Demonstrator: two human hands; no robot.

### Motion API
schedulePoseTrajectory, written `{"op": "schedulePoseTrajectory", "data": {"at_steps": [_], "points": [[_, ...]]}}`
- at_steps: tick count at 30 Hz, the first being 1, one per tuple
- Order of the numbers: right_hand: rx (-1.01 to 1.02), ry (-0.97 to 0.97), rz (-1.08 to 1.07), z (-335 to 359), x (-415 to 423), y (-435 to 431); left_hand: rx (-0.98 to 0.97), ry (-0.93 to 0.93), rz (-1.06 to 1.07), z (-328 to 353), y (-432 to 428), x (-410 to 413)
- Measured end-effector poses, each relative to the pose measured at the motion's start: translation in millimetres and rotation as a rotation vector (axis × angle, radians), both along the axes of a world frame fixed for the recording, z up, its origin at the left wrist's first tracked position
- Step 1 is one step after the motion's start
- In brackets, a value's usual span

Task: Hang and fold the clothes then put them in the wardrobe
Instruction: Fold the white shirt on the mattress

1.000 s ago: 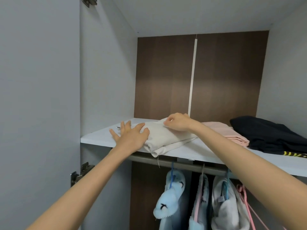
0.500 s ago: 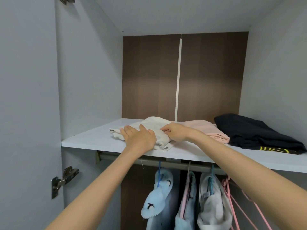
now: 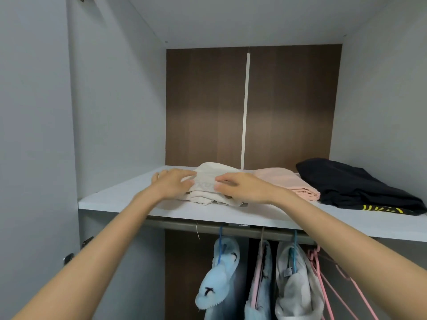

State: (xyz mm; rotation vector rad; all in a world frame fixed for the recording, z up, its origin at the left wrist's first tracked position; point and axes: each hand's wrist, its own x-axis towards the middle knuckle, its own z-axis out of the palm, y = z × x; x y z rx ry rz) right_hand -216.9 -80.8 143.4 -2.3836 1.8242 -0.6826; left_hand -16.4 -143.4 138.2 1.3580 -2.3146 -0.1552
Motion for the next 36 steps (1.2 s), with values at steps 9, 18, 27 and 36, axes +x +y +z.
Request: {"op": "schedulePoseTrajectory", "data": {"at_steps": [9, 18, 27, 36], "points": [[0.113, 0.422, -0.067, -3, -5, -7, 0.195, -0.245, -0.221, -4, -19, 4], [0.104, 0.391, -0.181, -9, -34, -31, 0.133, -0.05, -0.127, -16, -35, -45], [0.057, 0.434, -0.241, -14, -43, -30, 0.113, 0.033, -0.107, -22, -37, -61], [0.012, 0.264, -0.236, -4, -44, 5, 0.038, 0.119, -0.065, -13, -1, -47]]}}
